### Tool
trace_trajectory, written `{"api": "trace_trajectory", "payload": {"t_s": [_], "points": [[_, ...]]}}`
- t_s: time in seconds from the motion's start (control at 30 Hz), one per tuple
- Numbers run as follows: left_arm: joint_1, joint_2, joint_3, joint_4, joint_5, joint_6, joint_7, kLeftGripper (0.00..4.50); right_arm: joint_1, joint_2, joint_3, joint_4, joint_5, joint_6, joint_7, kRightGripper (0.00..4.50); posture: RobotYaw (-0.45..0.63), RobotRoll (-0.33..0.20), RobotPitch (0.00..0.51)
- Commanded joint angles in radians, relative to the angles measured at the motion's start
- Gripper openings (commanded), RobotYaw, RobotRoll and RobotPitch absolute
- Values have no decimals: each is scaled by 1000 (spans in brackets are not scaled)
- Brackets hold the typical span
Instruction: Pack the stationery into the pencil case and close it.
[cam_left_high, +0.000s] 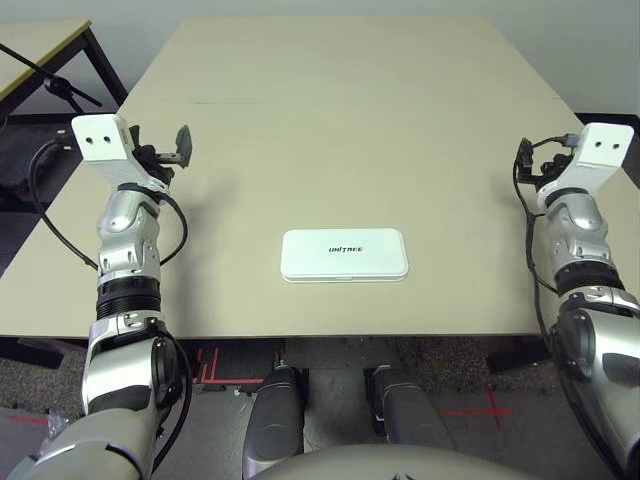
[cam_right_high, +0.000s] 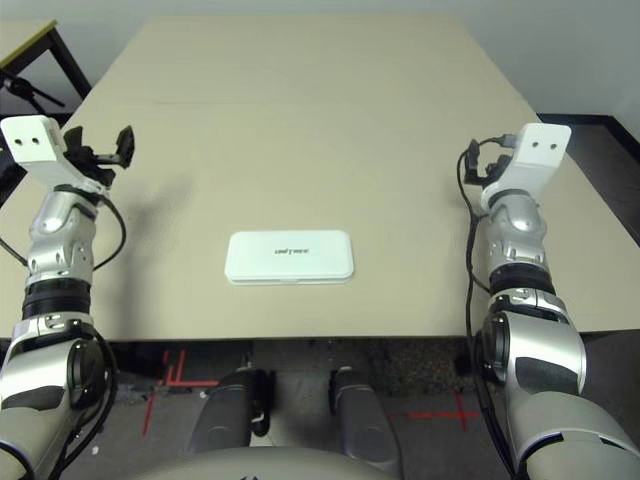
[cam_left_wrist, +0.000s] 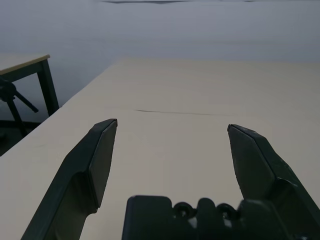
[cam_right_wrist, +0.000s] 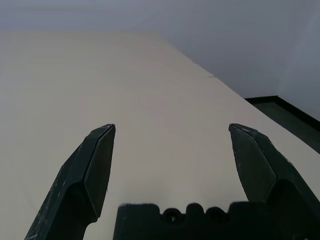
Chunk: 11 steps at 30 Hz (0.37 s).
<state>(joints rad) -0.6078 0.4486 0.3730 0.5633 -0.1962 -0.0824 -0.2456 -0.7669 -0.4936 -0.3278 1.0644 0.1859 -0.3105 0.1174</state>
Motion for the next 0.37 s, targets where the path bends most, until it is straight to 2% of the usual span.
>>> {"api": "trace_trajectory", "payload": {"t_s": [0.03,0.37], "points": [[27,-5,1,-10,-9,-10,11,4456,-19,11,-7,17,0,-25,-7,4500,6,0,120],[27,-13,-11,-2,-8,-11,5,4456,-8,13,-5,20,0,-36,5,4500,-9,0,121]]}}
